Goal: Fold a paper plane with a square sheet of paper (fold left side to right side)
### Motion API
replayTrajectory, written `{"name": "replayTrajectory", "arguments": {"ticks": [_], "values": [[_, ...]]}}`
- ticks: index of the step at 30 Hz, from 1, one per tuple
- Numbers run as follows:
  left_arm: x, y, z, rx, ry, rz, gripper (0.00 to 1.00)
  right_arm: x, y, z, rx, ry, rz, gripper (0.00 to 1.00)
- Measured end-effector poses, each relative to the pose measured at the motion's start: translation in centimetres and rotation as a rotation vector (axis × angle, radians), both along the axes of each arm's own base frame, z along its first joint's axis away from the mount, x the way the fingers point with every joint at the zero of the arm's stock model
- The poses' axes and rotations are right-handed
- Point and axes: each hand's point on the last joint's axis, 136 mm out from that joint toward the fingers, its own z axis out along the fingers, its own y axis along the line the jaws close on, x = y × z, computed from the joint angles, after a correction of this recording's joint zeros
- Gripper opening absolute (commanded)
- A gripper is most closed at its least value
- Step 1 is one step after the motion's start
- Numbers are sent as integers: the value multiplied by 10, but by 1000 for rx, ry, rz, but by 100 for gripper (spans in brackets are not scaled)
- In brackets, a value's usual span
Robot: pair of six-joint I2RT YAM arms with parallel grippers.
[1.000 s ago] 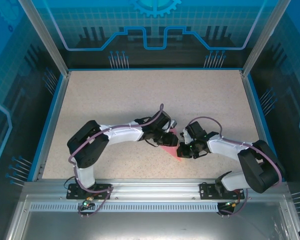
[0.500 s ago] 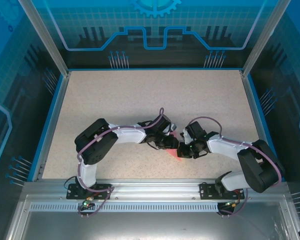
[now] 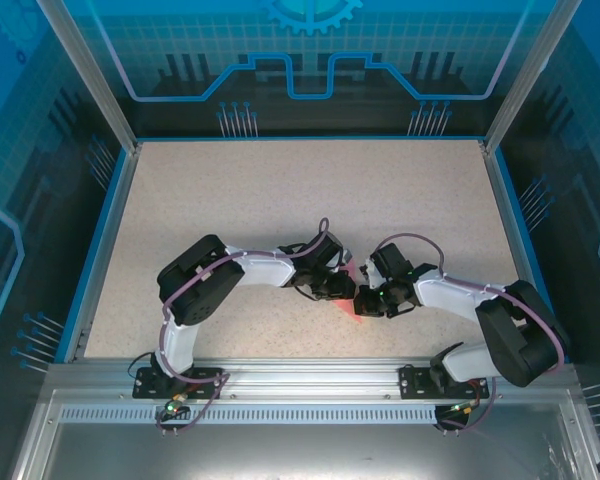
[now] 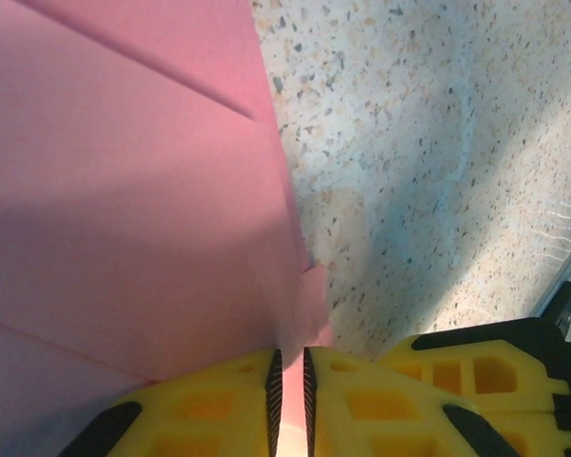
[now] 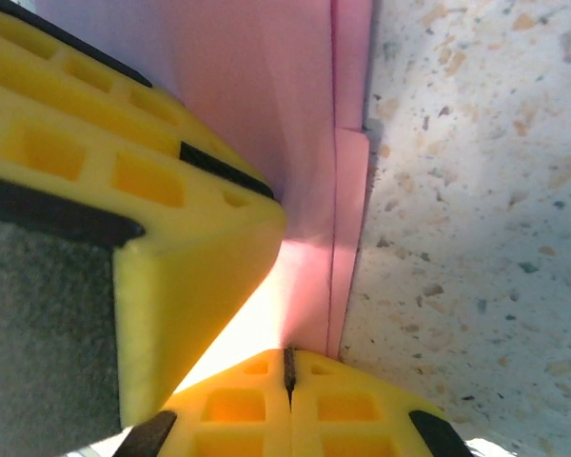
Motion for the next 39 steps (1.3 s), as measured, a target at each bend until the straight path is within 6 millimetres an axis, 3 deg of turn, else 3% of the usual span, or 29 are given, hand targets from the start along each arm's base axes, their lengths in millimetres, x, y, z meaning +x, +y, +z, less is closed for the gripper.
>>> {"name": "replayTrajectory", "arguments": {"ticks": [11,21,32,39], "values": [[3,4,-1,36,-10,-1,15,-3,0,1,-16,-27,17,0],[3,4,-2,37,-14,-6,16,-26,-2,1,-34,-18,51,0],[6,1,3,32,-25,-17,28,-49,-14,4,-66,33,57,0],[17,11,15,39,-46,-12,43,-44,-14,44,8,-113,64,30]]}}
